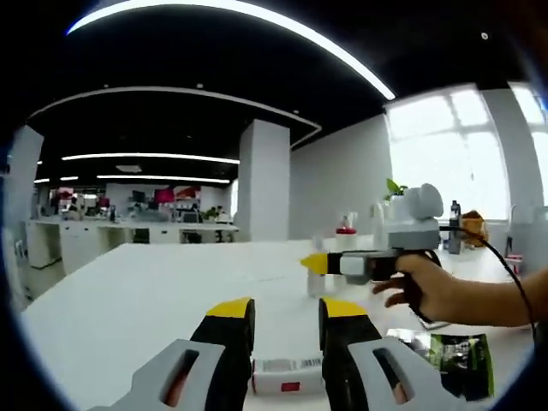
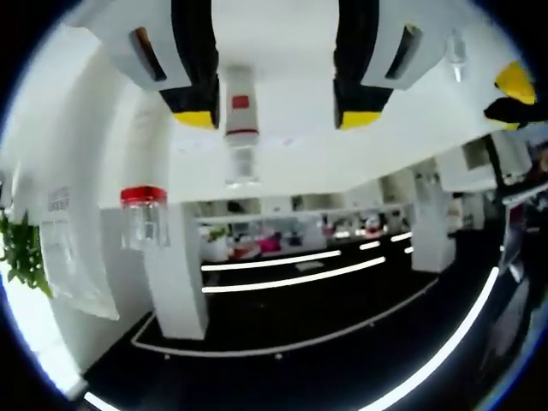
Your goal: Arrange the skincare products in the storage area until every visible bottle or jar stands upright without overlapping.
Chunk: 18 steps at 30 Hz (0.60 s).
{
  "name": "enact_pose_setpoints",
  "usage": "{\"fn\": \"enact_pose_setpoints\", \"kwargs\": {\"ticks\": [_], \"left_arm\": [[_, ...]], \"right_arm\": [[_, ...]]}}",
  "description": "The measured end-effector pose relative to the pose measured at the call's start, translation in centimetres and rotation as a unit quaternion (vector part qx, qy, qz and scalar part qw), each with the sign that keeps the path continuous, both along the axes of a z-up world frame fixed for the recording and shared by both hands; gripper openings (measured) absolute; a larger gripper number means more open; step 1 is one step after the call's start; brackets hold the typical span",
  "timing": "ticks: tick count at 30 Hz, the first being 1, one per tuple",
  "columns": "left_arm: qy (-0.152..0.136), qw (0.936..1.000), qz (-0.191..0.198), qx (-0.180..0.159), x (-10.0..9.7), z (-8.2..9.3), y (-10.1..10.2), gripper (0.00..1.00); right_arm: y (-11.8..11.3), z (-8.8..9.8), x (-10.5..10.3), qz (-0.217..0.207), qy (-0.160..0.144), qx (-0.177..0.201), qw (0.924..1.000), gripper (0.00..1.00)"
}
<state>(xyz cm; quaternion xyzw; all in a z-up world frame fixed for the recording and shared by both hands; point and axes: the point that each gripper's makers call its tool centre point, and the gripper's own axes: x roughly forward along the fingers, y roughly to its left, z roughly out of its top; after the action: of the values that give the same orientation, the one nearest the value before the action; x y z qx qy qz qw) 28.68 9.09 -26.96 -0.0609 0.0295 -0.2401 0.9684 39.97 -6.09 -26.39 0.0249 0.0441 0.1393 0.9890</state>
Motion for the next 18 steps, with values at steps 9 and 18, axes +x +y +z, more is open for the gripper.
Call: {"fn": "enact_pose_setpoints", "kwargs": {"ticks": [9, 18], "left_arm": [[0.052, 0.9932, 0.099, -0.031, 1.1, -1.7, 5.3, 0.31], [0.045, 0.9821, 0.183, -0.009, 1.0, -2.1, 8.8, 0.31]], "right_arm": [[5.7, 0.7, -3.4, 0.127, 0.009, 0.003, 0.9919, 0.58], [13.9, -1.8, -7.2, 0.315, 0.083, -0.072, 0.9428, 0.64]]}}
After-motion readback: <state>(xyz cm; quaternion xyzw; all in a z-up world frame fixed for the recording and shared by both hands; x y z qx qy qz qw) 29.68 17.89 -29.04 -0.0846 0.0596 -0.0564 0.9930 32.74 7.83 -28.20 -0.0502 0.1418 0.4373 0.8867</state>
